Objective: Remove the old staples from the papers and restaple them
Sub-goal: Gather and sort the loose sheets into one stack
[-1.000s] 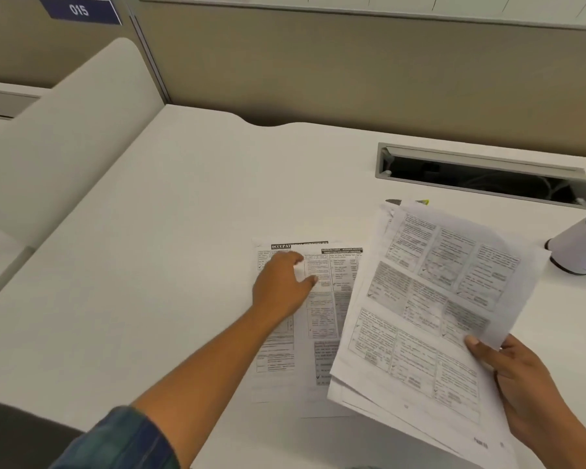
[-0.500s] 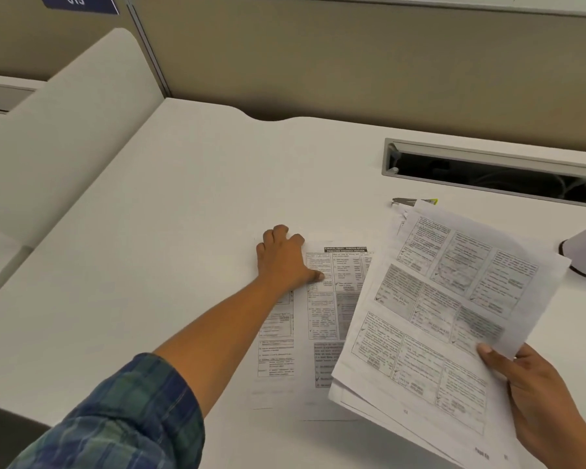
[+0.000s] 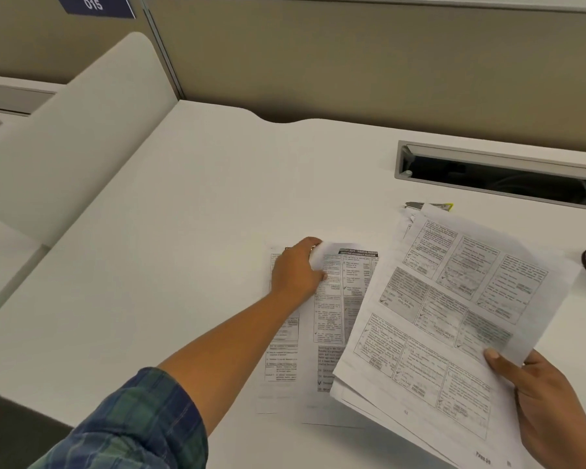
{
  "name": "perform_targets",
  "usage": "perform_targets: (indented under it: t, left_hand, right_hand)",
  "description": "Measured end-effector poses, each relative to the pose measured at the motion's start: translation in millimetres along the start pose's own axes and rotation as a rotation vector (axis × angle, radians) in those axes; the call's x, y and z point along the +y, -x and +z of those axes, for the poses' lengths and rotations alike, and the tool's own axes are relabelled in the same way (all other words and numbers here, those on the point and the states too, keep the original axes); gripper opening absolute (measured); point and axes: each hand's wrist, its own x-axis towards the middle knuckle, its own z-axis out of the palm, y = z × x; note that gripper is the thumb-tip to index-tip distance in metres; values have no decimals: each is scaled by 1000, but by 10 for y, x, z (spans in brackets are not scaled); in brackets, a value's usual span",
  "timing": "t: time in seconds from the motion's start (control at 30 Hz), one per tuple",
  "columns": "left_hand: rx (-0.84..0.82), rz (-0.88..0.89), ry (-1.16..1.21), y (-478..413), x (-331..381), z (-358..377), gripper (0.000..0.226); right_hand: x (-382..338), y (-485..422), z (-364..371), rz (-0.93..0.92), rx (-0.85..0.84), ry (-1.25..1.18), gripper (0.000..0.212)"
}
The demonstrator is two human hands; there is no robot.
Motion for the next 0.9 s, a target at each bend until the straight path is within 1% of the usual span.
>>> perform_targets:
  t: [0.07, 0.13, 0.2, 0.27, 0.33, 0.47, 0.53, 0.6, 0.73, 0.83, 0.87, 0.9]
  left_hand:
    - [12, -27, 110, -5, -11, -95, 67]
    - [31, -52, 127, -62, -74, -254, 72]
    - [26, -113, 115, -136, -197, -398, 79]
    - [3, -189, 99, -189, -325, -482, 94]
    - [0, -228, 62, -210, -391, -501, 107]
    - [11, -222, 13, -238, -414, -491, 108]
    - [-15, -220, -6, -263, -422, -489, 106]
    - [-50, -233, -30, -297, -423, -486, 99]
    - [-68, -306, 23, -341, -416, -474, 72]
    - [-13, -338, 225, -282, -405, -461, 57]
    - [21, -357, 330, -228, -393, -463, 55]
    - [38, -383, 441, -149, -367, -472, 57]
  right_hand:
    - [-11, -4, -7, -4, 2, 2, 27]
    - [-27, 0, -16, -7, 0, 5, 26]
    - [-32, 2, -27, -3, 2, 10, 25]
    - [-22, 6, -26, 2, 5, 16, 24]
    - [-15, 12, -4, -1, 1, 18, 23]
    - [-1, 20, 24, -8, -7, 35, 22]
    - [-3, 20, 27, -8, -7, 40, 23]
    - [-11, 25, 29, -18, 1, 38, 22]
    - [-19, 39, 46, -19, 6, 38, 20]
    - [-25, 56, 42, -23, 11, 40, 20]
    - [-27, 58, 33, -23, 15, 37, 20]
    - [-29, 63, 22, -24, 19, 32, 20]
